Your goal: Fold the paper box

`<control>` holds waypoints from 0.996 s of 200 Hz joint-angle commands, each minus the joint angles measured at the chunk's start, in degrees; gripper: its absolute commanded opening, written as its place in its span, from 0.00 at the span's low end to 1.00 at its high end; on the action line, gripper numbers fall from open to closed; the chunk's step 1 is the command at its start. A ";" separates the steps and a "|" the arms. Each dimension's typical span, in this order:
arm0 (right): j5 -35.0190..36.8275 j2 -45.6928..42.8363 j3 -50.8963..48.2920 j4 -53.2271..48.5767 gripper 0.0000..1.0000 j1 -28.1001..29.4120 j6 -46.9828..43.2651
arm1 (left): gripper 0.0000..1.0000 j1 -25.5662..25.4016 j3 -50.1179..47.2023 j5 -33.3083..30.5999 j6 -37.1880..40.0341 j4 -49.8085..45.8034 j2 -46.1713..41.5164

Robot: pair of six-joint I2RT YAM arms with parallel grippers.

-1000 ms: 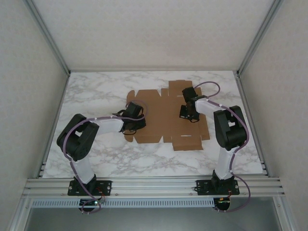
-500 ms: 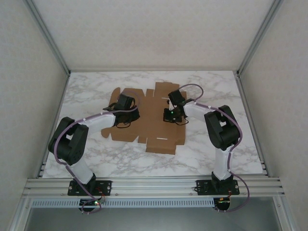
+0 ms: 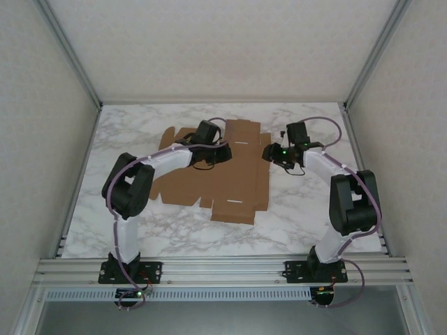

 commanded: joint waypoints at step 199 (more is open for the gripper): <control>-23.41 4.29 -6.11 11.51 0.61 -1.91 8.08 | 0.00 -0.75 0.74 2.02 2.68 -1.76 10.51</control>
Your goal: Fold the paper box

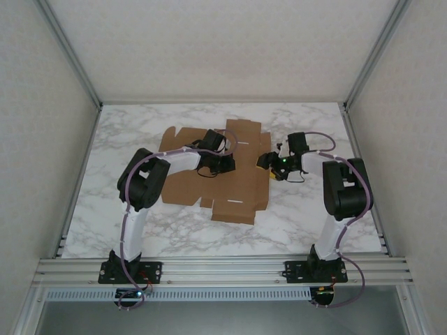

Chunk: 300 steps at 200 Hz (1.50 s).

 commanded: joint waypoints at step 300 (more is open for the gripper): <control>21.35 4.78 11.16 -14.51 0.17 6.91 -8.36 | 0.00 -0.22 -2.24 -0.51 -1.17 1.03 -0.03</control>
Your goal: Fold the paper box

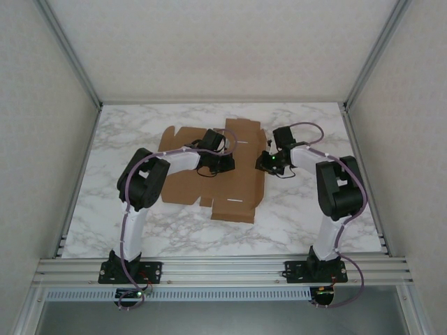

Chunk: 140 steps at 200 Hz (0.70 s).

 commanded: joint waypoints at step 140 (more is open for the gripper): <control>25.64 1.63 18.94 -24.22 0.00 2.49 -12.41 | 0.00 4.77 -4.27 -5.39 -4.67 -1.43 -6.08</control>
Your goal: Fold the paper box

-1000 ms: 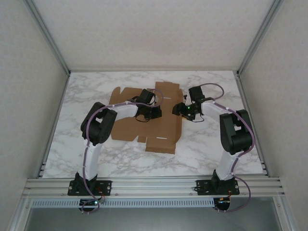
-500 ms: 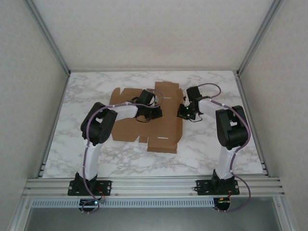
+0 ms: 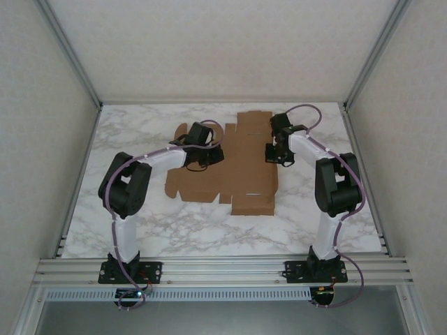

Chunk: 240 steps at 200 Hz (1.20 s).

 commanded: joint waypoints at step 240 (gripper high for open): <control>-23.26 3.62 19.15 -9.25 0.51 5.86 0.61 | 0.00 -0.32 2.81 3.76 -0.43 2.98 11.11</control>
